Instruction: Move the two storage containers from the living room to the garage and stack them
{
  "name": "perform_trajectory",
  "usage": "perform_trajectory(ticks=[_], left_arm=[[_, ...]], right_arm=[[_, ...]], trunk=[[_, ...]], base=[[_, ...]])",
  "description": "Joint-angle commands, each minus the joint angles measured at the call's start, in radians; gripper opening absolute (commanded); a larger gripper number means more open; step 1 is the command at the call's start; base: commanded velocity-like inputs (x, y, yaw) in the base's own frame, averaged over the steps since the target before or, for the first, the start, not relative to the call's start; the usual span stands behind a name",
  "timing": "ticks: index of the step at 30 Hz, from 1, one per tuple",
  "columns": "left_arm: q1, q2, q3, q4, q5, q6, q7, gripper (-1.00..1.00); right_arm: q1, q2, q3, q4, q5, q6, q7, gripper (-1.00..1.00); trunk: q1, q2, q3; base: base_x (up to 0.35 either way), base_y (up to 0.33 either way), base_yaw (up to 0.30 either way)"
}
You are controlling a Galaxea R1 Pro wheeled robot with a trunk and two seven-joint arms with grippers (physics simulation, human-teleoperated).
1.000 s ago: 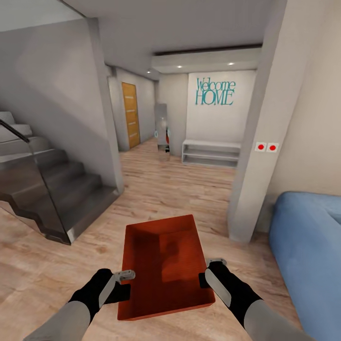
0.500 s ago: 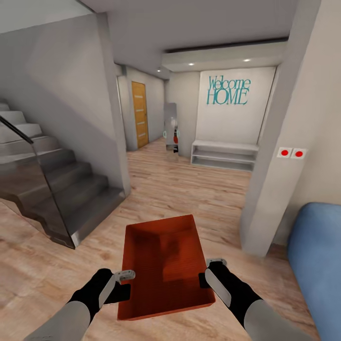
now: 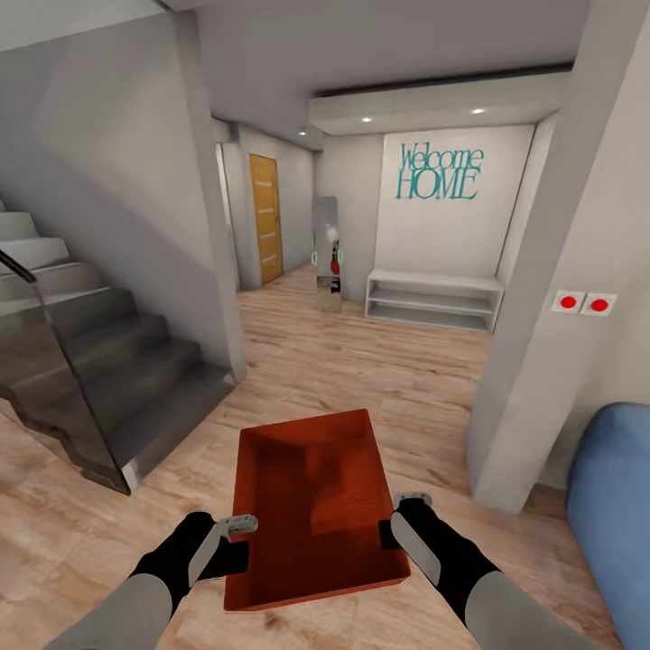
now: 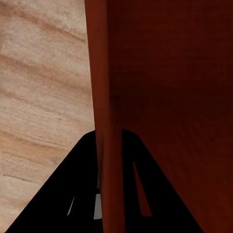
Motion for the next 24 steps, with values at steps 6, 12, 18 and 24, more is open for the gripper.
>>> perform_trajectory(ticks=[6, 12, 18, 24], left_arm=[[-0.001, -0.003, 0.007, -0.002, 0.015, 0.005, 0.003, -1.00], [-0.001, -0.003, 0.007, -0.002, 0.015, 0.005, 0.003, -1.00], [-0.001, -0.003, 0.007, -0.002, 0.015, 0.005, 0.003, -1.00], [-0.001, -0.003, 0.007, -0.002, 0.015, 0.005, 0.003, -1.00]], right_arm=[[0.000, 0.000, 0.012, 0.000, -0.019, 0.003, -0.009, -1.00], [0.000, 0.000, 0.012, 0.000, -0.019, 0.003, -0.009, -1.00], [0.000, 0.000, 0.012, 0.000, -0.019, 0.003, -0.009, -1.00], [0.000, 0.000, 0.012, 0.000, -0.019, 0.003, -0.009, -1.00]], trunk=[[0.001, -0.001, -0.001], [0.001, -0.001, 0.006], [0.001, -0.001, 0.009], [0.001, -0.001, 0.009]], base=[[0.335, 0.000, 0.000], [0.335, 0.000, 0.000], [0.335, 0.000, 0.000], [0.335, 0.000, 0.000]])
